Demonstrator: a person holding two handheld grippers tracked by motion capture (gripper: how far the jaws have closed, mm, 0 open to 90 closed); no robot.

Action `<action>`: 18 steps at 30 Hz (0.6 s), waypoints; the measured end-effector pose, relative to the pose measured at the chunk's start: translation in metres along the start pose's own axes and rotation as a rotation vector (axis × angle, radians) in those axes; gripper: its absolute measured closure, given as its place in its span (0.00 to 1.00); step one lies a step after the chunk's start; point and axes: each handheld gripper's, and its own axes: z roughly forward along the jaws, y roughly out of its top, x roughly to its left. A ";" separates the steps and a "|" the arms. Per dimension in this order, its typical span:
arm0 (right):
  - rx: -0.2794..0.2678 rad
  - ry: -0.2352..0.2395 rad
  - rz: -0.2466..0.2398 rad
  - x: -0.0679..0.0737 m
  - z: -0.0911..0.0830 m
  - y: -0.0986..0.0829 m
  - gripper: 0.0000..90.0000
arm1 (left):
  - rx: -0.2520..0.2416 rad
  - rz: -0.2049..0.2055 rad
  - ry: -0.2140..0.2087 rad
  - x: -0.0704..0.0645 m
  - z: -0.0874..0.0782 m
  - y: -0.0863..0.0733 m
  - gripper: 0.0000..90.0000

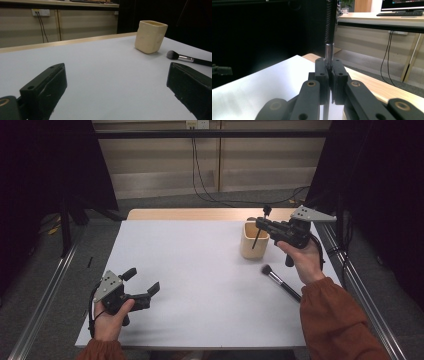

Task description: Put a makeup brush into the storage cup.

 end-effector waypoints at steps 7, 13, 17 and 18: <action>0.000 -0.040 0.010 -0.012 -0.001 0.008 0.95 | 0.013 -0.002 -0.003 0.004 0.001 -0.003 0.03; 0.011 -0.080 -0.010 -0.023 0.005 0.015 0.95 | 0.013 -0.005 0.015 0.007 0.001 -0.004 0.03; 0.031 -0.114 -0.025 -0.029 0.016 0.018 0.95 | 0.015 -0.002 0.014 0.005 0.001 -0.003 0.03; 0.031 -0.114 -0.025 -0.029 0.016 0.018 0.95 | 0.012 -0.003 0.013 0.005 0.000 -0.003 0.03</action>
